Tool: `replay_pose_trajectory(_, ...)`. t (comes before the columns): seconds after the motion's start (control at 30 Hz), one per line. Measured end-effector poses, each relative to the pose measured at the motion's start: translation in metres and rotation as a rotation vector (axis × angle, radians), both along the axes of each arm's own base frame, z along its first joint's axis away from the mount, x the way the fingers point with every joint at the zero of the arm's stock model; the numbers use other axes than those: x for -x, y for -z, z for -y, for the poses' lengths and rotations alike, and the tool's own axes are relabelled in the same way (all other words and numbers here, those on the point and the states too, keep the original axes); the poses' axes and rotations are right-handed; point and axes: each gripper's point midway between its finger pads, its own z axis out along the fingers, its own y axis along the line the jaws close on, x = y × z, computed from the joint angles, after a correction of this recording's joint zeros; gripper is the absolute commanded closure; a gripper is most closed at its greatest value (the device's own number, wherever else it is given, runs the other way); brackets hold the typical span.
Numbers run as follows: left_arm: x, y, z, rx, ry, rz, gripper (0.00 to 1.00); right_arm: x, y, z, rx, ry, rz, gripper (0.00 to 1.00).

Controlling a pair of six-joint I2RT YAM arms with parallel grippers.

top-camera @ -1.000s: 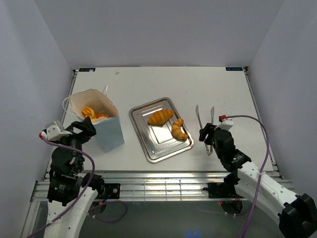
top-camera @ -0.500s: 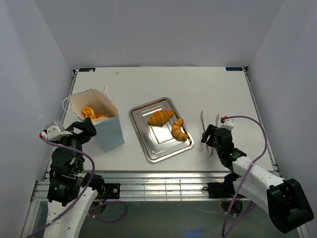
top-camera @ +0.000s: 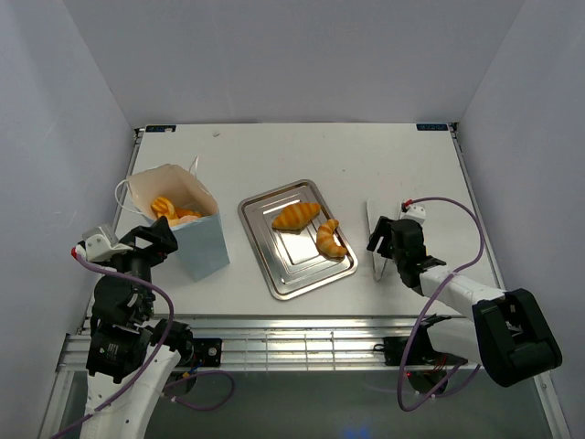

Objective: Place the fake bread into the paper bag

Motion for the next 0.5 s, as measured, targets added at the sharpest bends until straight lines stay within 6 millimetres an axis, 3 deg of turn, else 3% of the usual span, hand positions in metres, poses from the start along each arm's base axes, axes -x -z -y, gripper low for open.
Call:
replay_pose_trajectory(0.17, 0.001, -0.001, 0.001, 0.001, 0.005, 0.004, 0.05, -0.01, -0.004, -0.003, -0.006, -0.007, 0.006, 0.12)
replay_pose_trajectory(0.37, 0.001, -0.001, 0.001, 0.001, 0.004, 0.004, 0.05, -0.011, 0.001, -0.002, -0.015, -0.013, -0.02, 0.11)
replay_pose_trajectory(0.5, 0.001, -0.001, 0.001, 0.001, 0.004, 0.004, 0.05, -0.018, -0.018, -0.007, -0.028, -0.033, 0.005, 0.11)
